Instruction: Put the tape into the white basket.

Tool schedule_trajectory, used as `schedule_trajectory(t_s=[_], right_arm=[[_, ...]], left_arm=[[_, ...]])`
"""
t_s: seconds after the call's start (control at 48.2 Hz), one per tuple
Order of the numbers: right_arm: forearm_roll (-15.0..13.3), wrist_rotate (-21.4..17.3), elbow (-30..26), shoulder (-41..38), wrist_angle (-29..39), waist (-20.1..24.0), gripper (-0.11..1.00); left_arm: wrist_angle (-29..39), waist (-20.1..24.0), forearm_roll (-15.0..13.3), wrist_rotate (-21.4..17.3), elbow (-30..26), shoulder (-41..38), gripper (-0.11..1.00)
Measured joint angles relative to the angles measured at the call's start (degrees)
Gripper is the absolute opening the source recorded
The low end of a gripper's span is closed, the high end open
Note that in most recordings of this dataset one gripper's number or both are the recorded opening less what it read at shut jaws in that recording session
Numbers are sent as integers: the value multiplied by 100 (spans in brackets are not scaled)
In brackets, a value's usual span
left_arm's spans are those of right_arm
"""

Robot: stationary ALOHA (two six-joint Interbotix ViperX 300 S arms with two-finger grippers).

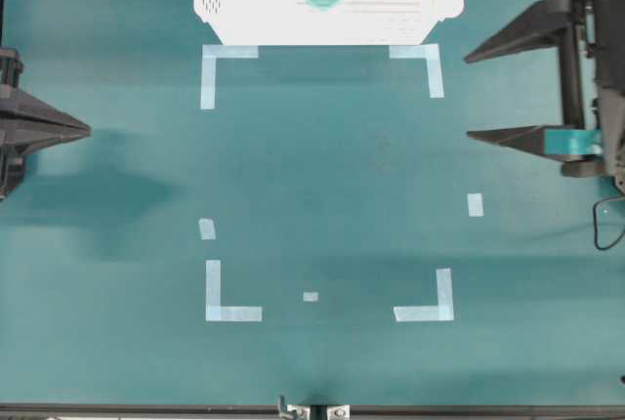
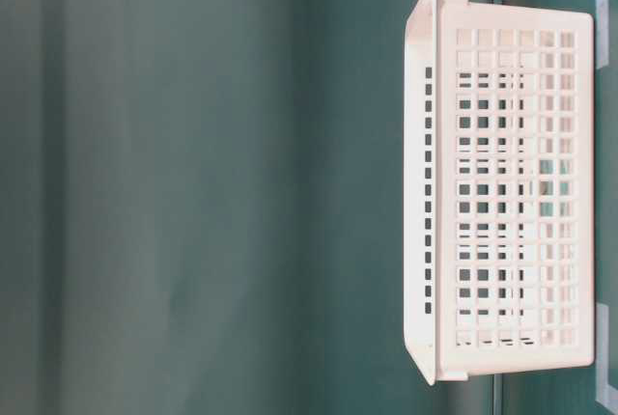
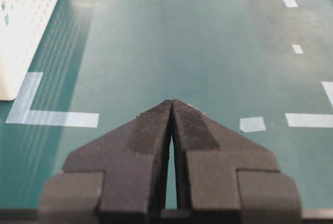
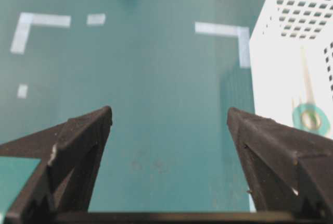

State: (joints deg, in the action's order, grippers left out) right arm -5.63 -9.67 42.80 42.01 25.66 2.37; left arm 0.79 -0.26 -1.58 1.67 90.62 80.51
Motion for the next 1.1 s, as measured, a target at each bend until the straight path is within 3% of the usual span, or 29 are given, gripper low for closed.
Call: schedule_trajectory(t_s=[0.187, 0.415, 1.099], right_arm=[[0, -18, 606, 580, -466, -9, 94], [0, -18, 1222, 1222, -571, -53, 94], [0, -26, 2039, 2584, -519, -229, 94]], left_arm=[[-9, -9, 0, 0, 0, 0, -11], [0, 0, 0, 0, 0, 0, -11], [0, 0, -9, -9, 0, 0, -11]])
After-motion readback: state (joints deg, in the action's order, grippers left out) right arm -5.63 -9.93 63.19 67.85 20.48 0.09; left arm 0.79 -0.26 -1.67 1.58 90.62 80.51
